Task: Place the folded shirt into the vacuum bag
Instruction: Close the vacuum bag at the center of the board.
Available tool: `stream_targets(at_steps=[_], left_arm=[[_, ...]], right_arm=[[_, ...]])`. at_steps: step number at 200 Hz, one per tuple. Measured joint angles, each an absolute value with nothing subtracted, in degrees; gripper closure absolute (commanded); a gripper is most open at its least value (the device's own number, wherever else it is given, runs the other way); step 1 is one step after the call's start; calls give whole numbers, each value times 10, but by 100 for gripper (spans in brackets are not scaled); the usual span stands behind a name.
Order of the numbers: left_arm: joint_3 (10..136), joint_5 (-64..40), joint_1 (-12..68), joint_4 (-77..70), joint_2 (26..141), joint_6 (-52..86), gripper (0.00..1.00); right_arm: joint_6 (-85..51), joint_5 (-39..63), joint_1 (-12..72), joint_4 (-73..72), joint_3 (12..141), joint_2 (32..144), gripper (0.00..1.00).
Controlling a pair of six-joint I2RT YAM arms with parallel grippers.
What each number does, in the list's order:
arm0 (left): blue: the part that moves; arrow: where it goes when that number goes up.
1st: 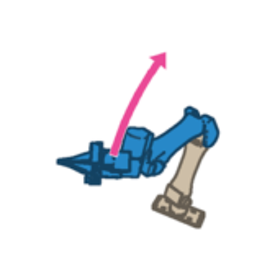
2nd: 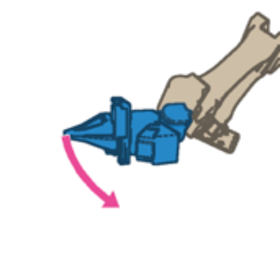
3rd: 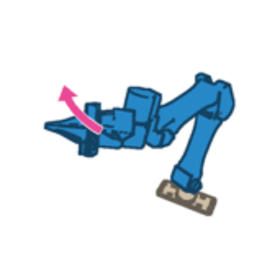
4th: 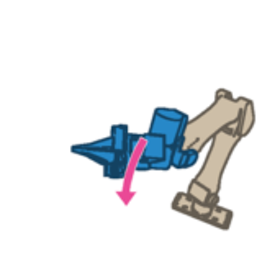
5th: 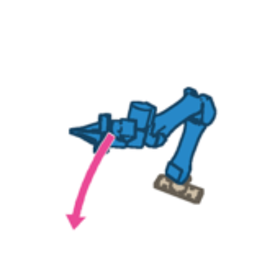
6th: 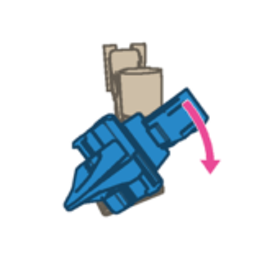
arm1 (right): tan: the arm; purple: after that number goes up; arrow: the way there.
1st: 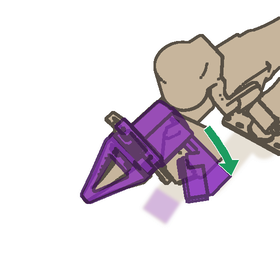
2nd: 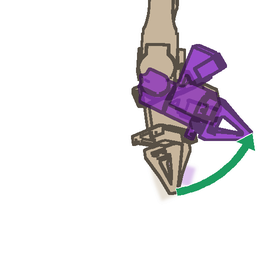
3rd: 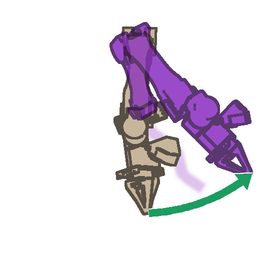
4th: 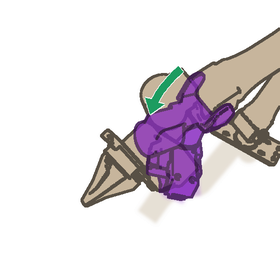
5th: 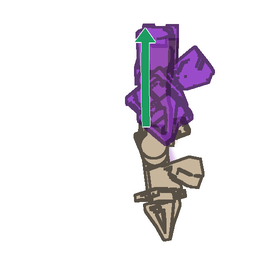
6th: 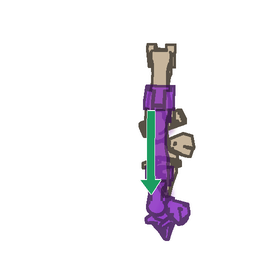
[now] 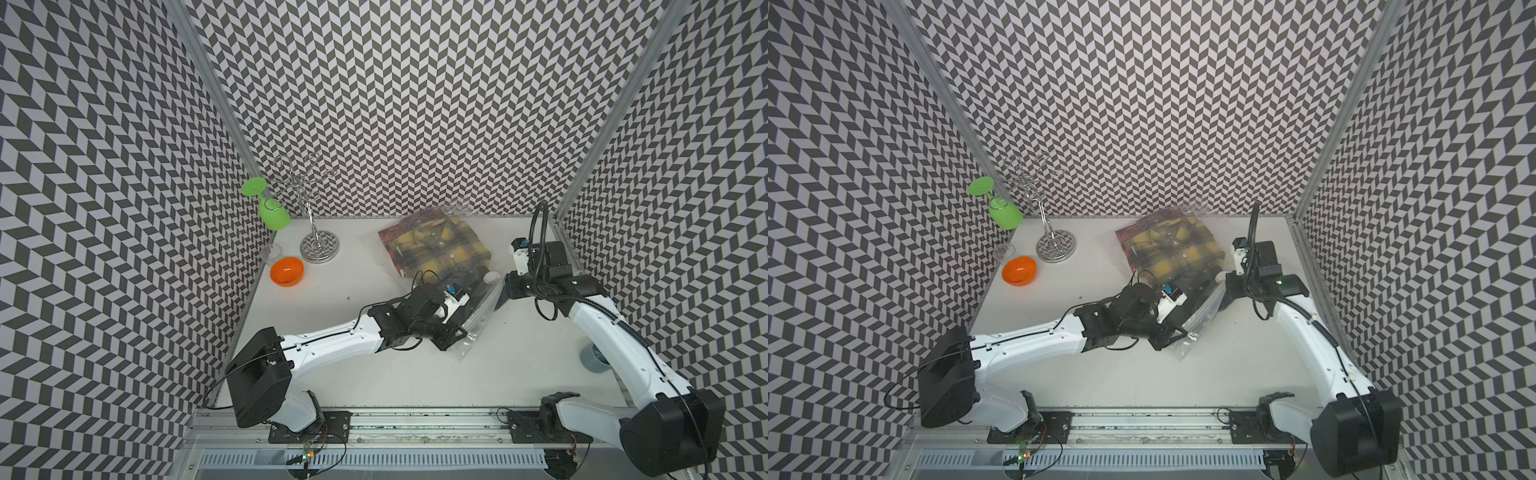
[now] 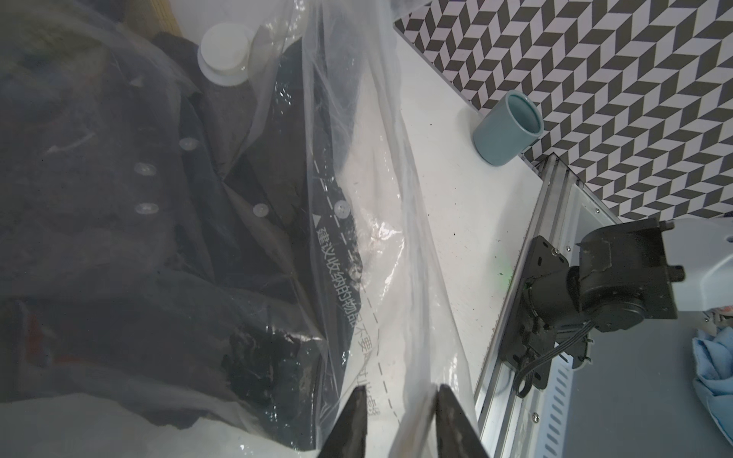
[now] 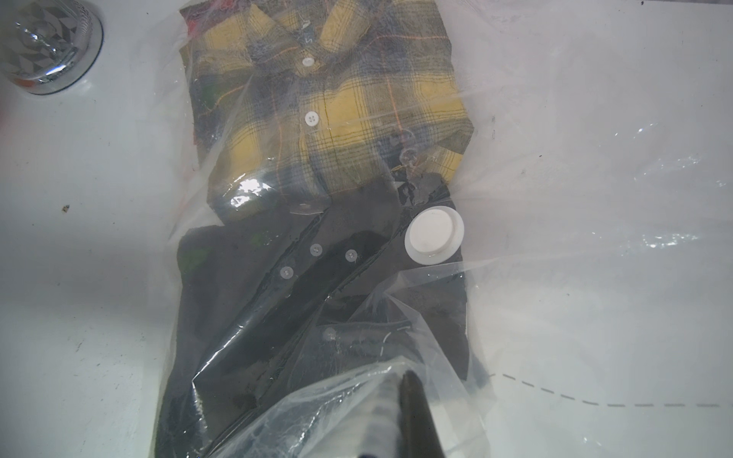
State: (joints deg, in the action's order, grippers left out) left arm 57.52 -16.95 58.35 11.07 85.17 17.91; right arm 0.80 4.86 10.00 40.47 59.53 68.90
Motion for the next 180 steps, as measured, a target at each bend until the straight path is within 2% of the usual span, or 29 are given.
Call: stream_targets(at_steps=[37,72,83,116,129,155,180], left_arm=[[550,-172,581,110,845,178,89],[538,-174,575,111,818,179,92],[533,-174,575,110,810,179,87],[531,-187,573,113,805,184,54],[533,-194,573,114,805,186,46],[536,-204,569,99,805,196,44],[547,-209,567,70,823,211,52]], right_arm=[[8,49,101,406,593,689,100],[4,48,102,407,590,687,100],[3,49,104,407,590,684,100],[-1,58,103,404,590,681,100],[-3,59,107,404,590,681,100],[-6,59,111,403,590,681,100],[-7,59,112,403,590,681,100]])
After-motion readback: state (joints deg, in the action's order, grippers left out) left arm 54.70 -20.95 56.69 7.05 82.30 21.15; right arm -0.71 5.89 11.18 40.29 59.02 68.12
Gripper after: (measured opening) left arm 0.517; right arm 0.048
